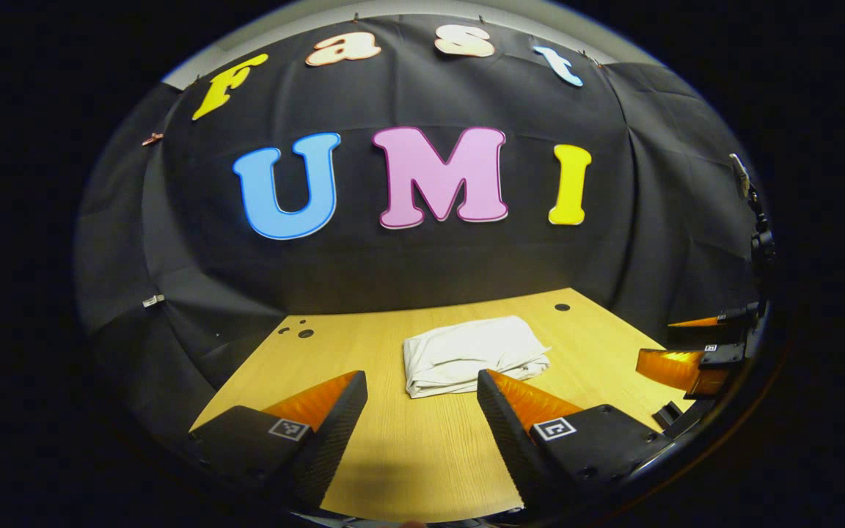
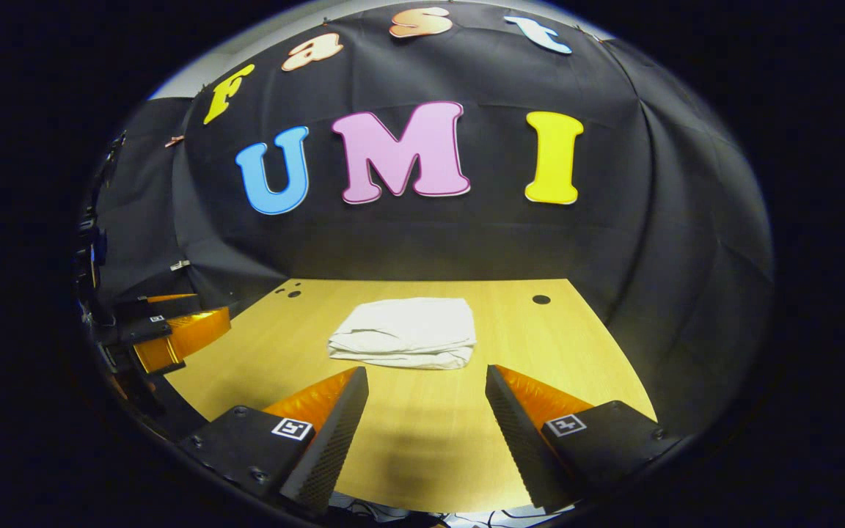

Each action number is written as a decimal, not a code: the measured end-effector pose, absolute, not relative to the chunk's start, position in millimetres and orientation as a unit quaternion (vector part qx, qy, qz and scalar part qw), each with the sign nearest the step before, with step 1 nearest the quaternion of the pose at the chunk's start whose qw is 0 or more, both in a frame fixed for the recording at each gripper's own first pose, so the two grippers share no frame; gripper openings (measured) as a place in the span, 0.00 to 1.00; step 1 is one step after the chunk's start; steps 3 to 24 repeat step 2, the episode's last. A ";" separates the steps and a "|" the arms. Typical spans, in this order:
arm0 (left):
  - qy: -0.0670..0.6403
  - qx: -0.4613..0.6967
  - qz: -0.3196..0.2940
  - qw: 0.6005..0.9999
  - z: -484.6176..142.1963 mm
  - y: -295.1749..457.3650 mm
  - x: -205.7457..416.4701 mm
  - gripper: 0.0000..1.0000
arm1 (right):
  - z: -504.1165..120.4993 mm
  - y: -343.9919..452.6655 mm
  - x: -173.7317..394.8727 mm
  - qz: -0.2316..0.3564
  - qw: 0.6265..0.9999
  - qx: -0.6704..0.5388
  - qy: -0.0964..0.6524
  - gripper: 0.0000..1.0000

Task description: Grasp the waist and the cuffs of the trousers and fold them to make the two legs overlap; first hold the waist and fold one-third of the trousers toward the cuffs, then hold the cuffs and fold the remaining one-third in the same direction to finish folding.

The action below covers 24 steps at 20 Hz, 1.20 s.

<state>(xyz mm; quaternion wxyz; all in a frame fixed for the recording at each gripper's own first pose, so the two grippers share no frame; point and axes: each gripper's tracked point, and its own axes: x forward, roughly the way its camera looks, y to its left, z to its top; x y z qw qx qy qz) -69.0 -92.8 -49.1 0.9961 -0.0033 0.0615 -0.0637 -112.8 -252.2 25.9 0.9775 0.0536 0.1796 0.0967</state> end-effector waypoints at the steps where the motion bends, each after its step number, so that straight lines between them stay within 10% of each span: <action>1: 0.064 -0.016 -0.064 0.996 -54.8 -89.0 -75.8 0.95 | 29.2 -243.4 -116.7 0.099 0.979 0.047 0.173 0.99; 24: 0.067 -0.023 -0.069 0.995 -53.9 -90.7 -76.4 0.95 | 28.1 -234.0 -119.8 0.104 0.978 0.042 0.175 0.99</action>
